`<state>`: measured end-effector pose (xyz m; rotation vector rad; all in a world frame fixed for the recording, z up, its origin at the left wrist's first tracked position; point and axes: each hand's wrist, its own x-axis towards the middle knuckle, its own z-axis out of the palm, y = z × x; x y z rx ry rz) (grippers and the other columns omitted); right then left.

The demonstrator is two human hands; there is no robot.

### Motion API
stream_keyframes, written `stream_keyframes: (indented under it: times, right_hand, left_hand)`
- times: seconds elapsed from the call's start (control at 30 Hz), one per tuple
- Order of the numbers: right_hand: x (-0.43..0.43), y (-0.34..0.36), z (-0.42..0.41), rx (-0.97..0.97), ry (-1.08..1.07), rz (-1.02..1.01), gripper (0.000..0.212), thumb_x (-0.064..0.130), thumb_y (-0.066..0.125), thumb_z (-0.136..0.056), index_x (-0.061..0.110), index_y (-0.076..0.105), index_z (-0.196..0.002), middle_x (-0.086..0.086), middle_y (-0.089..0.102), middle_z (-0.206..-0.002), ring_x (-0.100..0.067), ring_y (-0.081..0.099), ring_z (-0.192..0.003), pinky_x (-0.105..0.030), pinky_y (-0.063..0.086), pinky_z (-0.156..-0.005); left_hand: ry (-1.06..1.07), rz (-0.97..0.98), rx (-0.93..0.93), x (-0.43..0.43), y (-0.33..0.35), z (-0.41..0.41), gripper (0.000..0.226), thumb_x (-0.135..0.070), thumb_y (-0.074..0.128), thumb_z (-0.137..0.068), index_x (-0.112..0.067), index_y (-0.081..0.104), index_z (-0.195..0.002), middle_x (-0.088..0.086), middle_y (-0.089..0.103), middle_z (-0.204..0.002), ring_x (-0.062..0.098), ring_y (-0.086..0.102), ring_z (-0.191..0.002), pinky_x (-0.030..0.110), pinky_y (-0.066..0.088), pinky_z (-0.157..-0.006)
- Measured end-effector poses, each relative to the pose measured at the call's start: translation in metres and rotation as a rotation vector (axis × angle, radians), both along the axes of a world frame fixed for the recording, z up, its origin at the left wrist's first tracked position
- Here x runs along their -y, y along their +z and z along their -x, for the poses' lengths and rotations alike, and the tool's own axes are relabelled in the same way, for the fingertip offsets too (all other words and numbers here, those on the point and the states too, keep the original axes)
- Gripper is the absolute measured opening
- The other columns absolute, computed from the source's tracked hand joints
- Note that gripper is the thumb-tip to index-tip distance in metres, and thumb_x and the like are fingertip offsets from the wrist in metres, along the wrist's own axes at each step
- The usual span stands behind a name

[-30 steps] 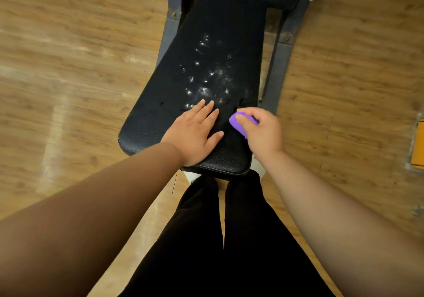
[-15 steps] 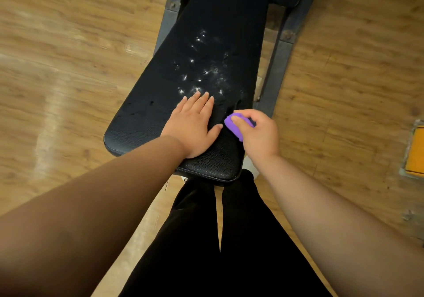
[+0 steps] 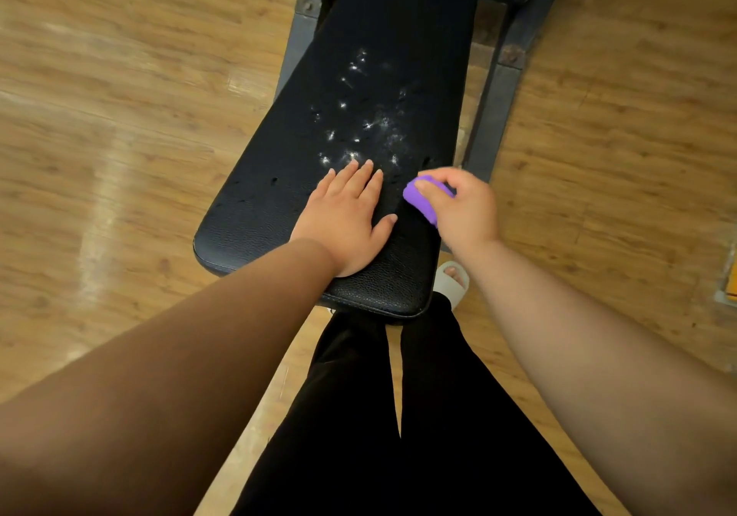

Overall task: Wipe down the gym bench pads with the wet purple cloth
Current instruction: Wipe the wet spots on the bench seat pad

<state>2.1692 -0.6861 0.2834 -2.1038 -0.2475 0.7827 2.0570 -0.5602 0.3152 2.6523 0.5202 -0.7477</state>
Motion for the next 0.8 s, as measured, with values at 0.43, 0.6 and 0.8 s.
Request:
stream_keyframes:
  times: [0.43,0.6,0.8]
  right_hand:
    - [0.004,0.001,0.002,0.096,0.154,-0.014,0.016,0.016,0.065,-0.090,0.012,0.074,-0.103,0.000,0.069,-0.105,-0.003,0.054,-0.094,0.000,0.033,-0.079]
    - [-0.014,-0.013,-0.019,0.042,0.034,0.042,0.017,0.020,0.063,-0.092,0.016,0.073,-0.104,0.000,0.069,-0.110,-0.010,0.059,-0.099,-0.015,0.041,-0.082]
    - [0.014,0.000,0.008,0.058,0.117,-0.028,0.015,0.017,0.065,-0.089,0.015,0.075,-0.102,0.007,0.066,-0.099,0.001,0.054,-0.091,-0.002,0.037,-0.078]
  left_hand:
    - [0.013,0.006,0.002,0.001,-0.001,-0.001,0.067,-0.051,0.024,-0.100,-0.016,0.010,-0.155,0.002,0.005,-0.163,0.017,-0.002,-0.150,0.035,-0.003,-0.121]
    - [0.014,0.002,-0.005,0.001,0.000,-0.002,0.066,-0.050,0.024,-0.100,-0.017,0.010,-0.155,0.002,0.005,-0.163,0.017,-0.002,-0.150,0.033,-0.003,-0.120]
    - [0.036,0.010,0.014,0.001,0.001,-0.003,0.064,-0.049,0.027,-0.101,-0.016,0.014,-0.155,0.002,0.008,-0.163,0.017,0.001,-0.150,0.033,-0.003,-0.120]
